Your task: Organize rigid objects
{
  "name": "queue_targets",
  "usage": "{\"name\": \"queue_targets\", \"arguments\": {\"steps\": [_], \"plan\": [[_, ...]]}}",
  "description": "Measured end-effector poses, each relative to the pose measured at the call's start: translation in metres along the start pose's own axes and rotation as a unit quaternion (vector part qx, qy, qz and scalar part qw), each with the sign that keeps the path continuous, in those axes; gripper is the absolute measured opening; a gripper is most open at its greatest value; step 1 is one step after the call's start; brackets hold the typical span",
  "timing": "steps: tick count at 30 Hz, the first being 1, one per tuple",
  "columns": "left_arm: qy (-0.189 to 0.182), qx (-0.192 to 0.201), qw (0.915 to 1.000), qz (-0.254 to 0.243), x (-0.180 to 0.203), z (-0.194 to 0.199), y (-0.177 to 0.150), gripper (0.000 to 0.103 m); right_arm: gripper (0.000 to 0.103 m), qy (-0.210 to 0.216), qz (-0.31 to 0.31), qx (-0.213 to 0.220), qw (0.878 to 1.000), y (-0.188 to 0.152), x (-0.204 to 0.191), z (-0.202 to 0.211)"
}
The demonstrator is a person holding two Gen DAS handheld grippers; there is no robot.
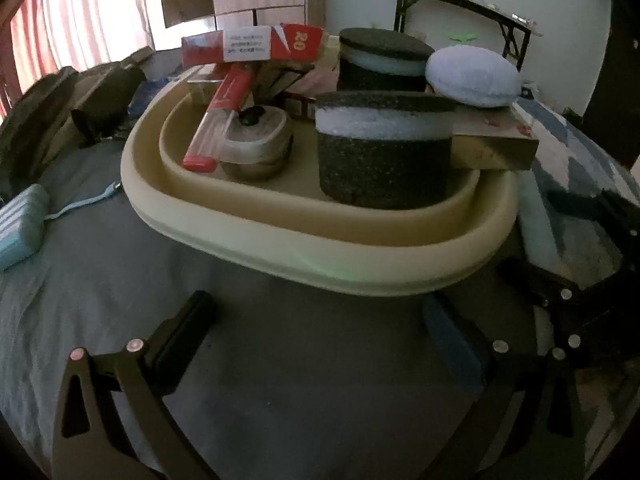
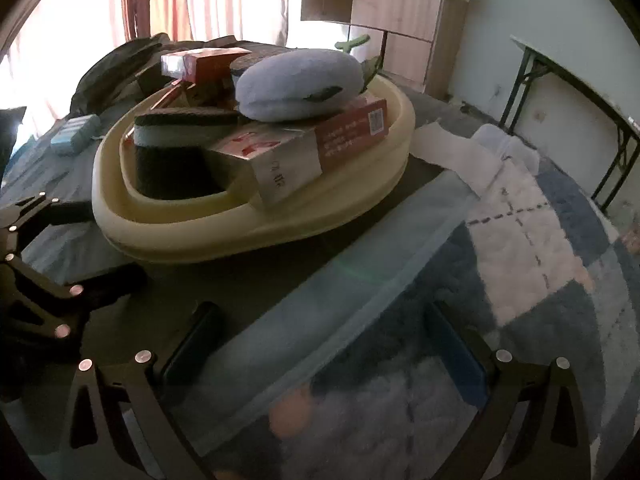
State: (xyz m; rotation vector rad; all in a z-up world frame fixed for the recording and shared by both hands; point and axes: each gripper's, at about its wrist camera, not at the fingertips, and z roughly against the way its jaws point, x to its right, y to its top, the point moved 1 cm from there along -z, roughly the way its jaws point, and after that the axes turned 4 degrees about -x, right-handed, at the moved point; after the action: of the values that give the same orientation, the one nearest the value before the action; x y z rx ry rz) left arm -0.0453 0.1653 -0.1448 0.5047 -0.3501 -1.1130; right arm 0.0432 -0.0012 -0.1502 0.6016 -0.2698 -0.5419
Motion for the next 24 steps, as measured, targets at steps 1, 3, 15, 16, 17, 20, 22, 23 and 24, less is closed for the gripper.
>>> {"name": "queue_targets", "arguments": {"steps": [1,3,15,16,17,20,22,23,24], "plan": [[0.001,0.0,1.0,-0.001,-0.0001,0.0003,0.0006,0.103,0.103,-0.004,0.002,-0.003,1.0,0.001,-0.0019,-0.0021],[-0.002,0.0,1.0,0.001,-0.0007,0.0004,0.0019,0.103,0.103,-0.001,0.001,-0.002,1.0,0.0019,-0.0026,-0.0042],[-0.003,0.0,1.0,0.002,-0.002,-0.0018,-0.0002,0.103,0.103,-0.001,0.0,-0.003,1.0,0.0023,0.0001,0.0019],[-0.003,0.0,1.0,0.002,-0.0014,-0.0018,-0.0002,0.103,0.103,-0.001,0.001,-0.003,1.0,0.0022,-0.0001,0.0018],[-0.003,0.0,1.0,0.002,-0.0012,-0.0018,-0.0012,0.103,0.103,-0.001,0.001,-0.003,1.0,0.0021,-0.0003,0.0017],[-0.003,0.0,1.0,0.002,-0.0009,-0.0017,-0.0009,0.103,0.103,-0.001,0.001,-0.003,1.0,0.0018,-0.0007,0.0015],[-0.003,0.0,1.0,0.002,-0.0012,-0.0017,-0.0011,0.103,0.103,-0.001,0.001,-0.003,1.0,0.0017,-0.0014,0.0013],[-0.003,0.0,1.0,0.002,-0.001,-0.0017,-0.001,0.103,0.103,-0.001,0.001,-0.003,1.0,0.0017,-0.0009,0.0015],[-0.003,0.0,1.0,0.002,-0.0011,-0.0018,-0.001,0.103,0.103,-0.001,0.001,-0.003,1.0,0.0016,-0.0015,0.0013]]}}
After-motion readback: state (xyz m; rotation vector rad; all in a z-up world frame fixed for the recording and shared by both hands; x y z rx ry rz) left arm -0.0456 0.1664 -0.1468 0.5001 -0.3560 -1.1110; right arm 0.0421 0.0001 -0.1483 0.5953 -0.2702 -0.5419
